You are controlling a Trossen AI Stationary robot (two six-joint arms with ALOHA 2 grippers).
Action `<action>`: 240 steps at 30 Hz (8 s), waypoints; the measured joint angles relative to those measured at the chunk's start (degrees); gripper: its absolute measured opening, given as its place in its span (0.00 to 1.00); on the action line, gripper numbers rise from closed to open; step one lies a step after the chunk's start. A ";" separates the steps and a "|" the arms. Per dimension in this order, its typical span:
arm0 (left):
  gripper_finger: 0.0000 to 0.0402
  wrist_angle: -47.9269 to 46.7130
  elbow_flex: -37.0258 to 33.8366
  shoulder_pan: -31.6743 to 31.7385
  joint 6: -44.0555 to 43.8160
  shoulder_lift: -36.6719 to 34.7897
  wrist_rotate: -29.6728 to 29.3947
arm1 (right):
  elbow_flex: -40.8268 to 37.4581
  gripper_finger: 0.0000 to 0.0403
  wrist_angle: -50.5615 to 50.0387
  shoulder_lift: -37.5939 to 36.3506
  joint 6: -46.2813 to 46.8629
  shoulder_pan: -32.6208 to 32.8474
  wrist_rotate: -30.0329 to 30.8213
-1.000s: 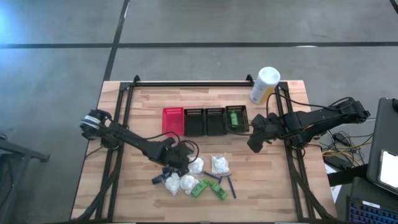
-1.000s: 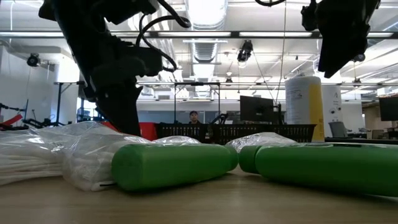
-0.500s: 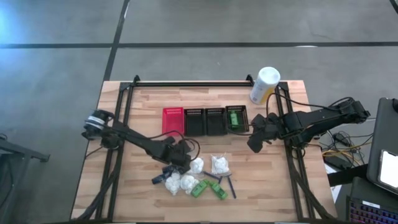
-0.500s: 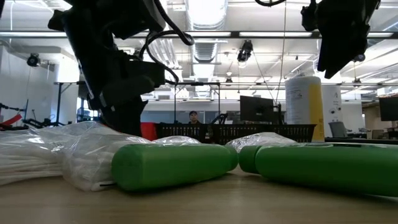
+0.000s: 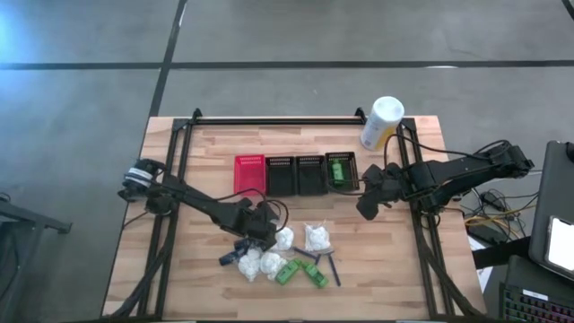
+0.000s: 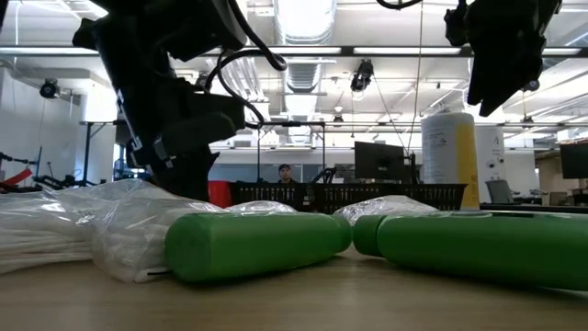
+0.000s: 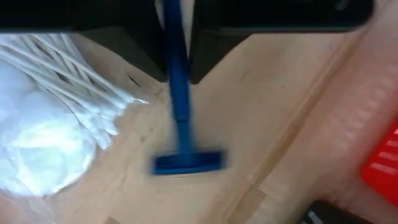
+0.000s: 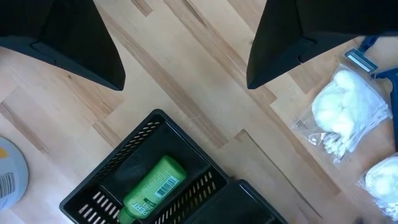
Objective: Pick & Place Travel size toiletries
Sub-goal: Put the razor into the red bin
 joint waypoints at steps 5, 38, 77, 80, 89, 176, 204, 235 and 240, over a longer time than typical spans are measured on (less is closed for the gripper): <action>0.08 -0.40 -0.03 0.64 -3.54 -0.43 -0.13 | 0.00 0.80 0.09 0.00 0.00 0.00 0.00; 0.09 0.13 -11.24 28.11 -11.67 -20.04 1.64 | 2.38 0.64 1.62 0.00 3.13 -0.02 -0.15; 0.31 9.37 -3.67 10.06 28.97 -21.56 9.73 | 2.34 0.89 7.38 0.00 2.38 -0.02 -0.09; 0.31 13.45 -3.67 9.11 29.47 -19.29 9.79 | 2.34 0.89 7.38 0.00 2.60 0.00 -0.26; 0.31 25.65 0.73 9.05 32.80 -6.11 12.91 | 2.34 0.84 7.05 0.00 2.82 0.49 -3.57; 0.31 4.54 -31.01 4.20 33.90 -52.13 6.79 | 23.61 0.06 19.89 49.78 43.34 15.42 -23.06; 0.38 45.01 -30.99 31.73 13.05 -51.65 52.15 | 23.86 0.07 49.50 31.50 8.32 -3.38 8.81; 0.57 68.38 -23.45 31.96 4.68 -27.99 51.13 | 23.91 0.07 58.43 31.71 4.04 -8.57 2.61; 0.55 68.36 -21.86 31.96 5.17 -26.32 53.09 | 23.91 0.07 57.94 31.71 2.99 -8.55 2.62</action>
